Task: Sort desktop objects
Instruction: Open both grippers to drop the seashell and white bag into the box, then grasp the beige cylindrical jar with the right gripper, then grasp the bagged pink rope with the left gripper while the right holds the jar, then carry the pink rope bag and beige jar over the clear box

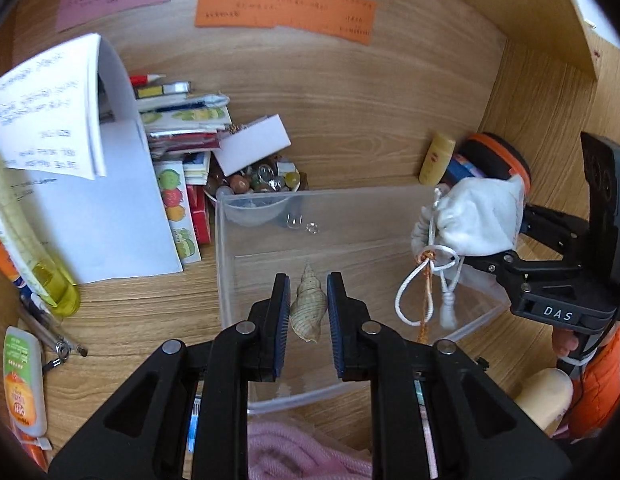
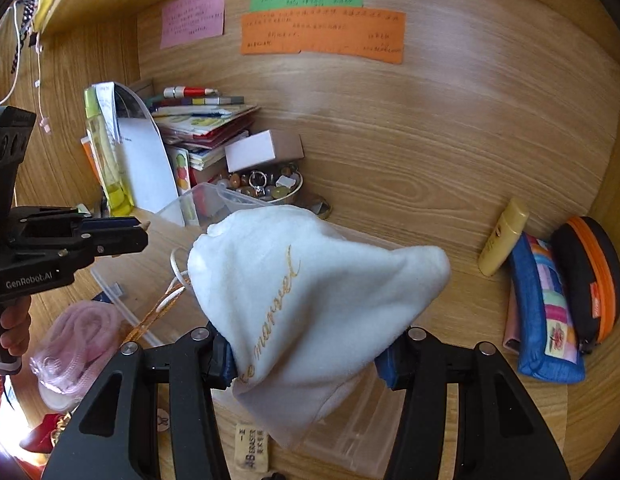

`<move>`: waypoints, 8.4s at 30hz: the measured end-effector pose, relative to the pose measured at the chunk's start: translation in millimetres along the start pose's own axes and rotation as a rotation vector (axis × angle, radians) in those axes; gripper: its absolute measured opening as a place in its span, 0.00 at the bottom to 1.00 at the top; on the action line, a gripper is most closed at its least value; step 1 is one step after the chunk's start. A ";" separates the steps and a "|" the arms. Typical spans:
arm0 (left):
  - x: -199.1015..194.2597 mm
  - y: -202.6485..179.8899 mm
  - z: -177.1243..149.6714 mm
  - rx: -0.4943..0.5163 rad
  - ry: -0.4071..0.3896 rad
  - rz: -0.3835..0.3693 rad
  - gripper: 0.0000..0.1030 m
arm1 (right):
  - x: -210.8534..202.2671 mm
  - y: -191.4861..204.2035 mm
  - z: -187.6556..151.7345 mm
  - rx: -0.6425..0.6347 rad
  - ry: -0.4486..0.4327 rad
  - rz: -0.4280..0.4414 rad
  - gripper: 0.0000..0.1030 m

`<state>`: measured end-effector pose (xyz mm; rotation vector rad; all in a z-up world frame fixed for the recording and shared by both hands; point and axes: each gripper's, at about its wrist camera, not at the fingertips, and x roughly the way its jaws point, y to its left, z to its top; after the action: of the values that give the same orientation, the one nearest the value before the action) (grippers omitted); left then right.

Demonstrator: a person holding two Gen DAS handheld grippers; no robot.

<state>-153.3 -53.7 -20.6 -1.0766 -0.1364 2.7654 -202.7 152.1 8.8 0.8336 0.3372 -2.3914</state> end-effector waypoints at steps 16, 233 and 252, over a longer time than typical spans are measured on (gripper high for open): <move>42.8 -5.3 6.5 0.050 0.135 0.001 0.17 | 47.8 -11.0 -12.1 -0.027 0.164 0.032 0.47; -44.0 2.5 6.4 -0.128 -0.166 0.084 0.61 | -29.7 -5.1 16.2 0.050 -0.109 -0.009 0.61; 26.6 -13.4 2.5 -0.085 -0.022 0.076 0.61 | 20.8 -12.0 -6.5 0.053 0.025 -0.014 0.61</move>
<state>-172.6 -35.6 -34.4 -1.0932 -0.2218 2.8631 -220.0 155.2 -8.8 0.8884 0.2915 -2.4143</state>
